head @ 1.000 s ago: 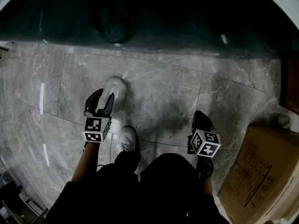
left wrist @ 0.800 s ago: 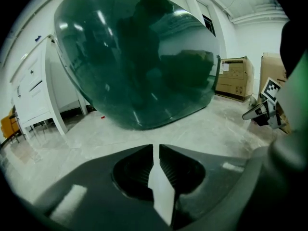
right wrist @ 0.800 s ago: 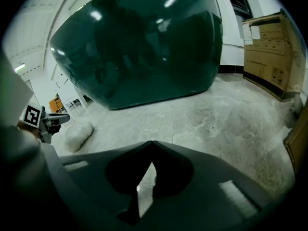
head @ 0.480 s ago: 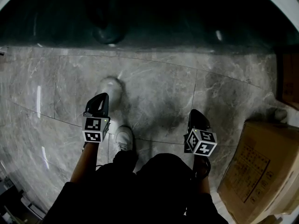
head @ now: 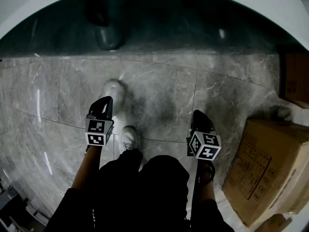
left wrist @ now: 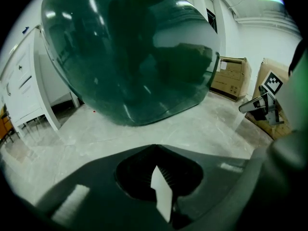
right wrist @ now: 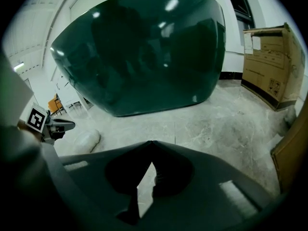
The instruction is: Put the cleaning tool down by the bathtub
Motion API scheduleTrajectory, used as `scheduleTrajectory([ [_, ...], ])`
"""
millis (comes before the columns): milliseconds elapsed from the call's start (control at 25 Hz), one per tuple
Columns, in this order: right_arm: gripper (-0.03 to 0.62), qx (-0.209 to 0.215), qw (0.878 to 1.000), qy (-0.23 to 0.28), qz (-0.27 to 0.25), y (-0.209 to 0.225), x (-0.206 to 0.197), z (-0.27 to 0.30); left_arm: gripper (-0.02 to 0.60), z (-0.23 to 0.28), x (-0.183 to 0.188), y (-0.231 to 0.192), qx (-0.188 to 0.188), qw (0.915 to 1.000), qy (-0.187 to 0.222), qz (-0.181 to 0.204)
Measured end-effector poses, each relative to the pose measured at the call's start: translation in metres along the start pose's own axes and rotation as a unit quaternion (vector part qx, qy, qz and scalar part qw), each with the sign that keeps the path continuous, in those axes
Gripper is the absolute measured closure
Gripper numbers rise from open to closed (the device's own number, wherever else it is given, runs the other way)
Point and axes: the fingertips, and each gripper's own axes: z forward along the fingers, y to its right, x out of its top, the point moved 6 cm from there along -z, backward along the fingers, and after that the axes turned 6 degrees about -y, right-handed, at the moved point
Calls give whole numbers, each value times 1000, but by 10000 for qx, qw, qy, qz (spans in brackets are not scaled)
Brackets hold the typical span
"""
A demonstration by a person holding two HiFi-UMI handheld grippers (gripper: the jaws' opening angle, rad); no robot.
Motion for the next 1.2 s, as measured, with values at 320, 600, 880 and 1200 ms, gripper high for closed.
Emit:
scheduleTrajectory([
  [320, 579, 14, 10000, -15, -75, -24, 45, -62, 581, -57, 44, 1, -154, 9999, -67, -11],
  [600, 579, 53, 9999, -32, -135, -44, 88, -115, 581, -108, 88, 7, -288, 9992, -249, -82],
  [880, 579, 50, 9999, 26, -126, -65, 137, -181, 581, -171, 138, 11, -357, 9989, -271, -104],
  [1200, 579, 128, 9998, 67, -170, -92, 190, -255, 581, -245, 191, 8, -311, 9990, -264, -157],
])
